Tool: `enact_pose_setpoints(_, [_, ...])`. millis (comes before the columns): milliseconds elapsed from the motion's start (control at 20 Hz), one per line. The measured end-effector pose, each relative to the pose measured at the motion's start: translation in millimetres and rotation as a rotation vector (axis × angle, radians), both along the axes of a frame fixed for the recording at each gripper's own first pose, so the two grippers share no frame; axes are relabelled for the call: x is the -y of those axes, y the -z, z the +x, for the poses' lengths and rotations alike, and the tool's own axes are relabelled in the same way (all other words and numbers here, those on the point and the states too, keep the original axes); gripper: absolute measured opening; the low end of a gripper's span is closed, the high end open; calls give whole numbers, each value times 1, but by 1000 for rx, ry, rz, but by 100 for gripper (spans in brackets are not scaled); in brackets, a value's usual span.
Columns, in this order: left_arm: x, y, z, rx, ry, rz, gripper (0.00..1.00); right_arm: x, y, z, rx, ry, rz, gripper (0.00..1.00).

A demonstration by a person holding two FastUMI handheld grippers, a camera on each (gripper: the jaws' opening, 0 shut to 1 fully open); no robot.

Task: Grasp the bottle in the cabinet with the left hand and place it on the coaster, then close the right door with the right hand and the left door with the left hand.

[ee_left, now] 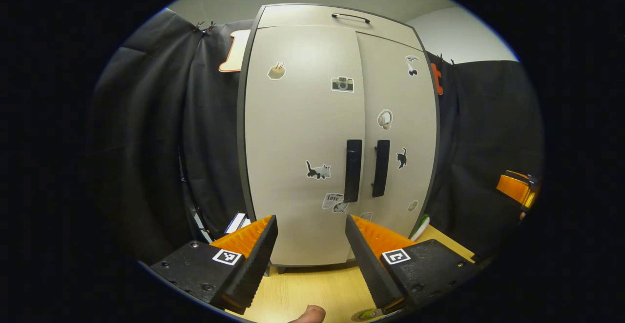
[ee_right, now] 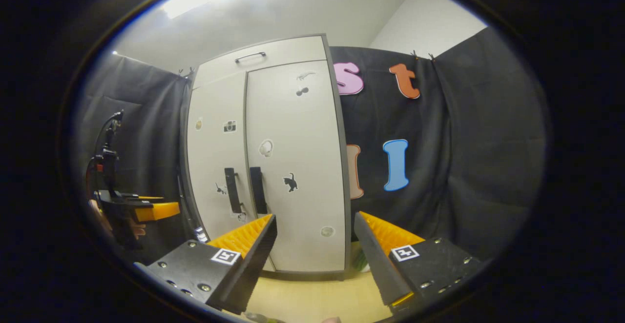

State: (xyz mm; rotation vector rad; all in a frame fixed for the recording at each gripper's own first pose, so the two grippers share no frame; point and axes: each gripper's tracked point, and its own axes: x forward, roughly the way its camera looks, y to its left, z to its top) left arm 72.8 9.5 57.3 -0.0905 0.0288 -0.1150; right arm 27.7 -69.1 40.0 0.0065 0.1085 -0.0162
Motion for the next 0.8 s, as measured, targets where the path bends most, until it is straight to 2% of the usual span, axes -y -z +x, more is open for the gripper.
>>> enact_pose_setpoints(300, [-13,9,3,-10,-49,-18,89,-15,0,9,21,-15,-6,96])
enact_pose_setpoints(450, [-6,26,2,-37,-39,-43,89,-20,1,11,25,-14,-18,96])
enact_pose_setpoints(600, [11,43,4,-49,14,-94,89,-19,3,14,28,8,-23,96])
enact_pose_setpoints(700, [15,61,7,-84,23,-79,90,-20,3,17,24,18,-20,96])
enact_pose_setpoints(800, [10,63,14,-57,6,-49,90,-17,3,19,24,40,-46,96])
